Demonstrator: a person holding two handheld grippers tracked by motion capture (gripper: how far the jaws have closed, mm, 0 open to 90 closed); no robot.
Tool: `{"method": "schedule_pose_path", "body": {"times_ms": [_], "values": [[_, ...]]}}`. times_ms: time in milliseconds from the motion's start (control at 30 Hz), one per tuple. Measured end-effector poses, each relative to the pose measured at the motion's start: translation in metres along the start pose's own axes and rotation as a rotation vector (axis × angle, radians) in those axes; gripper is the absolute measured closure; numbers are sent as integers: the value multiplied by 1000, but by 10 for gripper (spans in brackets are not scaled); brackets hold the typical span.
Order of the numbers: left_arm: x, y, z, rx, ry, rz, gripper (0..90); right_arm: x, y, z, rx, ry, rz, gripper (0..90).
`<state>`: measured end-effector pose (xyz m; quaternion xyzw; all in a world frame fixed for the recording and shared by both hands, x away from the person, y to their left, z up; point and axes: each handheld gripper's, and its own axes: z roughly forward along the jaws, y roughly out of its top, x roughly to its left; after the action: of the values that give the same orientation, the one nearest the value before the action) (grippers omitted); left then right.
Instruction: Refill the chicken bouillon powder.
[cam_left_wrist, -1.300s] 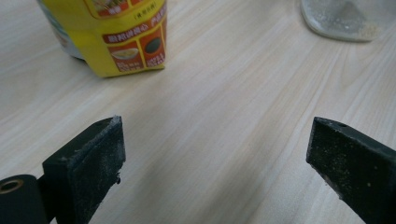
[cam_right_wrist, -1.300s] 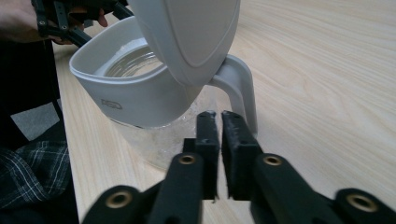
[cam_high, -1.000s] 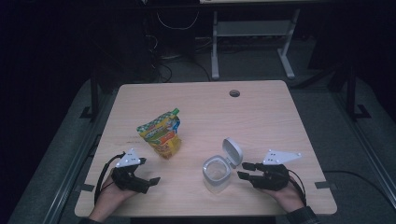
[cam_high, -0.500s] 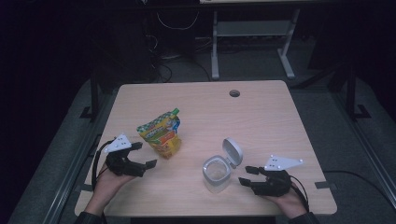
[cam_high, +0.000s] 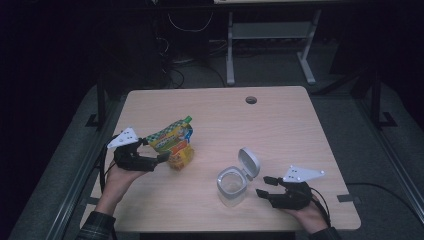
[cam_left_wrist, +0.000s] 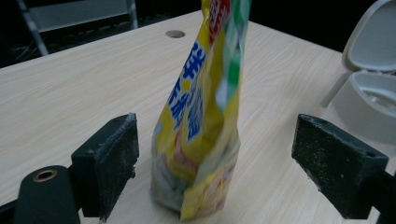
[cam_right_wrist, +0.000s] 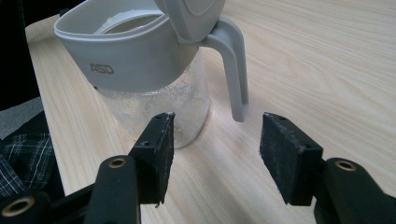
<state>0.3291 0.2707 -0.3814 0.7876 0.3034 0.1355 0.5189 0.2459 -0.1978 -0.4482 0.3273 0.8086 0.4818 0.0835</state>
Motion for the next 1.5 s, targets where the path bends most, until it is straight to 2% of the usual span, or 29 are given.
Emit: {"method": "schedule_pose_path", "body": {"times_ms": [100, 267, 333, 467, 533, 700, 933, 1100, 1167, 1333, 1500], "values": [[-1, 2, 5, -29, 14, 19, 273, -1, 0, 0, -1, -4, 0, 441], [2, 2, 11, -48, -4, 23, 538, -1, 0, -1, -1, -7, 2, 441], [3, 2, 12, -41, -6, 39, 640, -1, 0, -1, -1, -8, 2, 441], [7, 4, 14, -34, -15, 39, 773, -1, 0, -1, 1, -10, 5, 441], [8, 4, 15, -30, -21, 60, 864, -1, 0, -1, 0, -9, 7, 441], [9, 11, 19, 1, -14, 83, 900, -1, 0, -2, 0, -13, 12, 431], [9, 15, 17, 12, -44, 92, 900, 0, 0, -4, -9, -18, 5, 434], [10, 16, 9, -14, -92, 54, 900, 2, 1, -8, -23, -21, 3, 430], [9, 17, 5, -25, -107, 50, 900, 4, 1, -10, -33, -25, 5, 430], [8, 22, -8, -89, -144, 22, 900, 10, -3, -17, -40, -28, 2, 443], [1, 32, -16, -105, -174, 28, 900, 16, -1, -22, -58, -34, 1, 534]]}}
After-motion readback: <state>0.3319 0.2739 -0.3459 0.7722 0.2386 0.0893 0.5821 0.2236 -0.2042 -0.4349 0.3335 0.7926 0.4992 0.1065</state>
